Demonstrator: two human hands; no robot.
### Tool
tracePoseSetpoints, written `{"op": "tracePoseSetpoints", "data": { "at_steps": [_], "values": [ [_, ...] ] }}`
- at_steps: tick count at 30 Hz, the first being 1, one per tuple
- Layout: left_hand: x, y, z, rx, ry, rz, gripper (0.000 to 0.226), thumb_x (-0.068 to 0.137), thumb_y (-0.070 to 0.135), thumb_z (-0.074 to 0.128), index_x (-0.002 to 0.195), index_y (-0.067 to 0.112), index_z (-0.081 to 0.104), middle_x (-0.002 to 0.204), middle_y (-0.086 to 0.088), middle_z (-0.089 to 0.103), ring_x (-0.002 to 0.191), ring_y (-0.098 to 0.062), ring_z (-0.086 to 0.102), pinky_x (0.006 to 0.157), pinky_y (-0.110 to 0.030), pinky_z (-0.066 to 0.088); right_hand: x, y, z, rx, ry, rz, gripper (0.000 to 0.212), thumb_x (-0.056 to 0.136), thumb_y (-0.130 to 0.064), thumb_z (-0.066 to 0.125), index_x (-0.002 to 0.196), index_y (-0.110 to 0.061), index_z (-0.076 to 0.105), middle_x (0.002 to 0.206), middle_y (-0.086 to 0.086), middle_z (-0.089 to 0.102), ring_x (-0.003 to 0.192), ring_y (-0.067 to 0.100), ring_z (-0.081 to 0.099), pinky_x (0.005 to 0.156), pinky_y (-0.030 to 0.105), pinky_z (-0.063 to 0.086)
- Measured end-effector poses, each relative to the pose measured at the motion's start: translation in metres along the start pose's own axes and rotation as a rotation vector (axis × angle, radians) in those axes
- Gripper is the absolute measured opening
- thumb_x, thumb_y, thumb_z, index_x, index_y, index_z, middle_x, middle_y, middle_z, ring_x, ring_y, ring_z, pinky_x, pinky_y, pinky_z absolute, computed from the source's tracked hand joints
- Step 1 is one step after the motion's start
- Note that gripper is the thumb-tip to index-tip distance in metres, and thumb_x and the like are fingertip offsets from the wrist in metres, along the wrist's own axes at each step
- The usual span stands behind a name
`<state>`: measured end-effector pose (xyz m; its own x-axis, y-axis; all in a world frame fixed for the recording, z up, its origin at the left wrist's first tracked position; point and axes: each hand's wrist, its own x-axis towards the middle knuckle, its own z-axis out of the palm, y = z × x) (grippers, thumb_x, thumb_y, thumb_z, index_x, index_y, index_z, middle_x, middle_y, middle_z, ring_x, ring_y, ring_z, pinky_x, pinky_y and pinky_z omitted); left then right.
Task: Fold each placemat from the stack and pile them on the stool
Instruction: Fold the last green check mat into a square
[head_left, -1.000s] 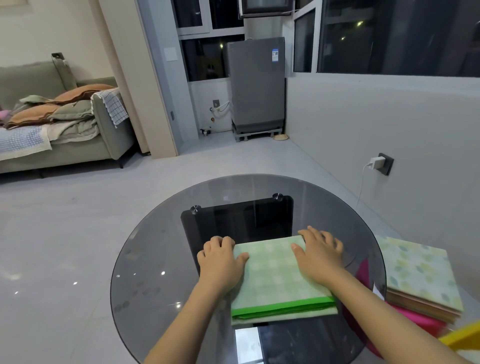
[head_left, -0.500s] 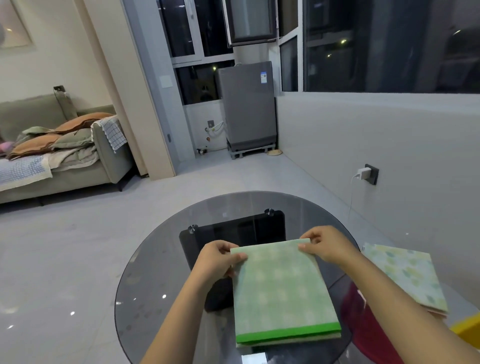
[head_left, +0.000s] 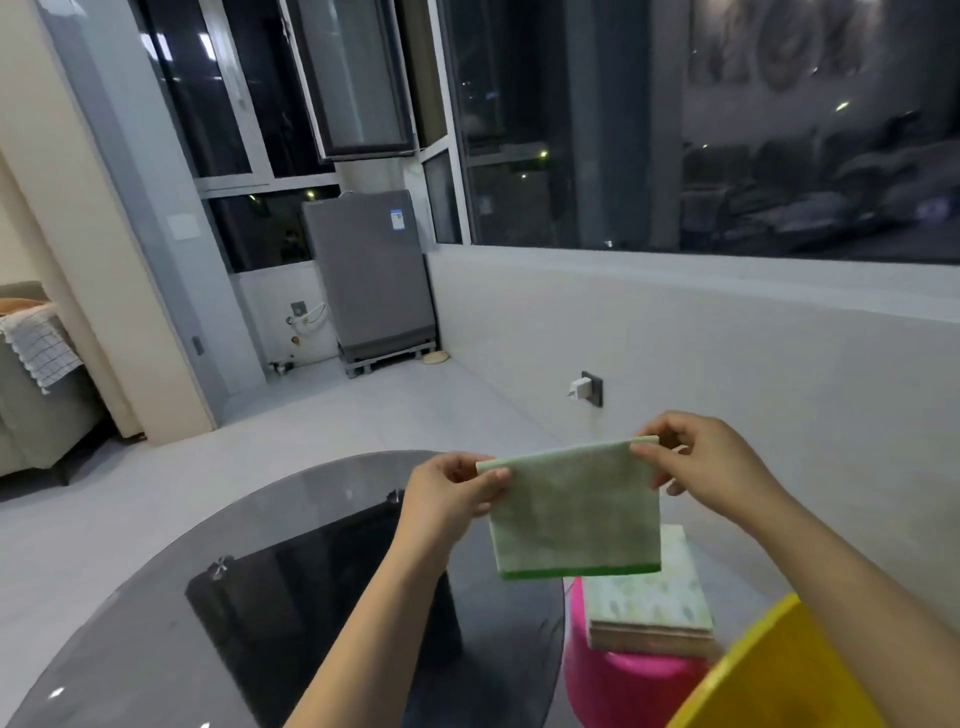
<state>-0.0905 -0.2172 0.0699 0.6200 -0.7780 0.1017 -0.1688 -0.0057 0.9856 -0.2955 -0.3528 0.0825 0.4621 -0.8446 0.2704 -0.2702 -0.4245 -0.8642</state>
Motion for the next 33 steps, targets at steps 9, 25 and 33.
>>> {"op": "tracePoseSetpoints", "data": {
  "at_steps": [9,25,33],
  "values": [
    [0.057,-0.033,0.131,-0.046,-0.057,-0.061,0.021,0.073,0.027,0.080,0.076,0.007,0.072,0.070,-0.006,0.069,0.067,-0.017,0.063,0.081,-0.040,0.055,0.029,0.095,-0.071,-0.031,0.103,0.089,0.007,0.084,-0.015,0.067,0.078,-0.018,0.068,0.077,0.004,0.070,0.073,0.018,0.068,0.070,0.033,0.055],
    [0.092,-0.194,0.225,0.137,0.288,-0.125,0.023,0.089,0.007,0.058,0.103,0.025,0.062,0.113,0.004,0.057,0.102,-0.013,0.056,0.095,-0.032,0.046,0.051,0.278,0.013,0.014,0.153,0.327,0.027,0.079,-0.008,0.071,0.089,-0.031,0.062,0.098,0.000,0.065,0.079,0.014,0.063,0.070,0.018,0.045],
    [0.069,-0.247,0.219,0.190,0.270,-0.238,0.032,0.090,0.005,0.058,0.121,0.010,0.061,0.116,0.004,0.058,0.102,-0.004,0.051,0.091,-0.019,0.038,0.024,0.318,0.050,-0.153,0.031,0.458,0.051,0.080,-0.012,0.070,0.129,-0.017,0.056,0.115,0.006,0.057,0.083,0.015,0.057,0.080,0.022,0.042]
  ]
}}
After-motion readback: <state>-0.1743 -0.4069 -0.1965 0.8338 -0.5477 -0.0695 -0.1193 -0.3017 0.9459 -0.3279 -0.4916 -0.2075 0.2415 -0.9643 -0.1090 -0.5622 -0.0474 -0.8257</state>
